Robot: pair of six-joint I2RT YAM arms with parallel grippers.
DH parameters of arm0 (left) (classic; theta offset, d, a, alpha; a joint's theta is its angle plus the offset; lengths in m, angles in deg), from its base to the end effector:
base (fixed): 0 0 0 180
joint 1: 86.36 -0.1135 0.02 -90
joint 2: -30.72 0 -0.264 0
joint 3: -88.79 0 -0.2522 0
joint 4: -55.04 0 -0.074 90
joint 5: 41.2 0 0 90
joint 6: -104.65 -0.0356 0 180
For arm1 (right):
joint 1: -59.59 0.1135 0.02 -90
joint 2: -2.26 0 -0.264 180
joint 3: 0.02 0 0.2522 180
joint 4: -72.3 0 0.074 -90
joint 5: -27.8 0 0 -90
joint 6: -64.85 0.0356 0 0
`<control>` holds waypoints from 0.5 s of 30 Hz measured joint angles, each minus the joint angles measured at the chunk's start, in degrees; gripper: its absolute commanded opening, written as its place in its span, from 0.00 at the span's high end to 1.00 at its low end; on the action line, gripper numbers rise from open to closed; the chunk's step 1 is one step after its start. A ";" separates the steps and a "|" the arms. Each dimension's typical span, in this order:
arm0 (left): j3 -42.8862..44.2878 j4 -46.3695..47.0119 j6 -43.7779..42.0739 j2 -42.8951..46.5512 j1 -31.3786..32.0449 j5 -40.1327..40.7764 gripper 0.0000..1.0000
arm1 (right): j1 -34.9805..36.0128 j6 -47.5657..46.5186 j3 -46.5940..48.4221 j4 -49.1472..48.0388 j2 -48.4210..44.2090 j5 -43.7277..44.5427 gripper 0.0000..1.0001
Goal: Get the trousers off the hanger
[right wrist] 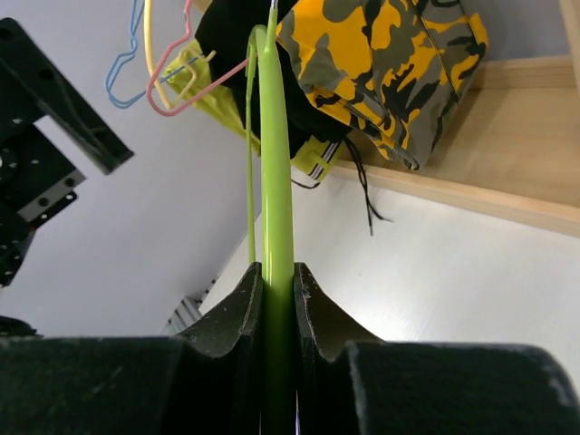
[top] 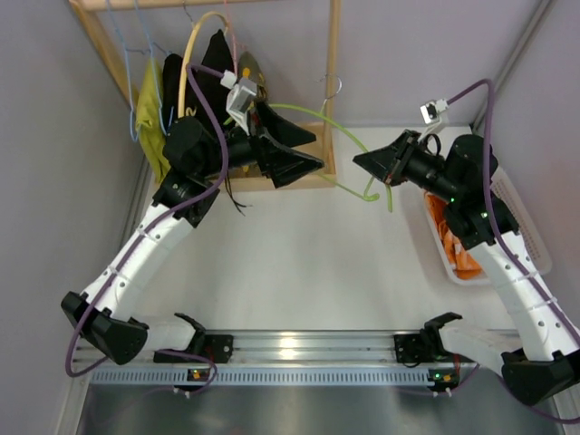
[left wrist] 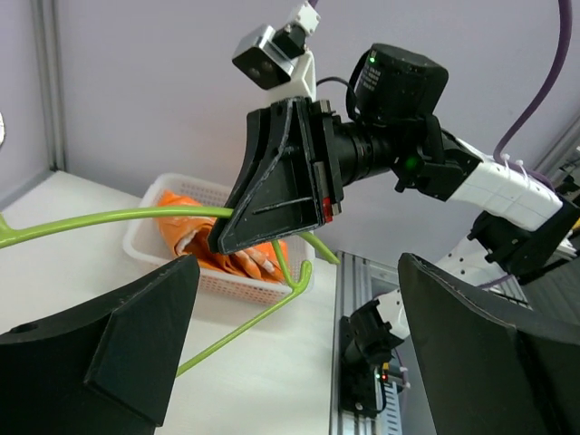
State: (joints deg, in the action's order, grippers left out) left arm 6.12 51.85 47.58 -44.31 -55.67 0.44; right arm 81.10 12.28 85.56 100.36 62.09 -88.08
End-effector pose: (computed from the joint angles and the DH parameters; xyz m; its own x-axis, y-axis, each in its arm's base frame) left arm 0.2250 -0.1645 0.4962 -0.2782 -0.2549 -0.9261 0.9474 0.0862 -0.3083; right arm 0.1994 0.0953 0.4470 -0.4769 0.3998 -0.7828 -0.5614 0.5467 0.6213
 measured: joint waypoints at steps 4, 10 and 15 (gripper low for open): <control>0.02 0.28 -0.22 1.64 -0.13 1.99 0.01 | -0.31 -3.10 0.22 0.98 -0.59 1.01 1.00; 0.02 0.26 0.02 3.43 -0.83 5.05 0.01 | -3.04 -7.41 0.26 4.55 -5.55 -1.55 1.00; 0.02 0.26 1.38 4.17 -1.99 6.75 0.01 | -3.72 -9.99 -1.36 8.22 -11.96 -2.51 1.00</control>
State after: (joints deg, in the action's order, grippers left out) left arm 6.15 52.11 48.95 -40.13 -57.66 7.19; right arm 77.39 2.29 84.20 108.58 50.14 -90.60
